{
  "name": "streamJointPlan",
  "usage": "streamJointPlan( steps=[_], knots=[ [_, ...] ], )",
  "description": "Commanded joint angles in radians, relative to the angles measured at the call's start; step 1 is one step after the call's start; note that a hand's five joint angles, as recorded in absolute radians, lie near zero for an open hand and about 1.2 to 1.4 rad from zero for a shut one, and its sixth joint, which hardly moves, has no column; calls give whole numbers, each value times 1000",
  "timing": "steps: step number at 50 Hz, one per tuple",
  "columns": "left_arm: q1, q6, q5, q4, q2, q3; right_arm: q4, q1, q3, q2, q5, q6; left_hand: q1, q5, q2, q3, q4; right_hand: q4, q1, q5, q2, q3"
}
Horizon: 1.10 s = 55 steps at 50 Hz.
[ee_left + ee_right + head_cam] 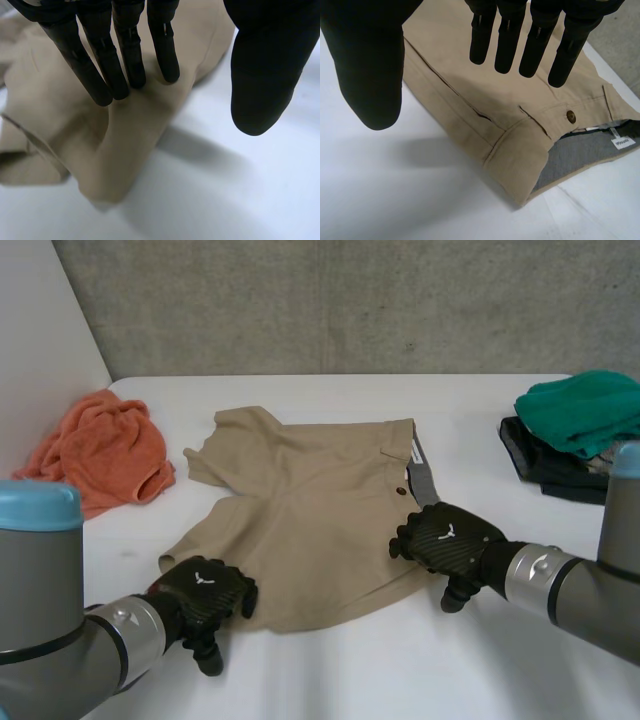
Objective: Fold the laundry.
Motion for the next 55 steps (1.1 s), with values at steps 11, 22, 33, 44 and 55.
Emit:
streamJointPlan(
  steps=[11,22,33,44,55],
  knots=[
    [87,26,-85,227,-120,5,-390,28,47,134,142,142,-34,-16,-22,-29,-23,767,778,760,791,784],
    [75,55,-132,311,-132,9,-376,42,59,74,199,204,81,99,92,86,92,910,921,903,933,927],
    [79,139,-163,413,-166,15,-143,26,53,6,190,210,184,202,195,189,195,910,921,903,933,927],
    [75,210,-163,466,-233,57,-105,26,59,5,185,202,271,289,282,276,282,910,921,903,933,927],
    [102,316,-152,583,-250,54,-60,22,50,-36,193,188,817,835,829,823,828,910,921,903,933,927]
  ],
)
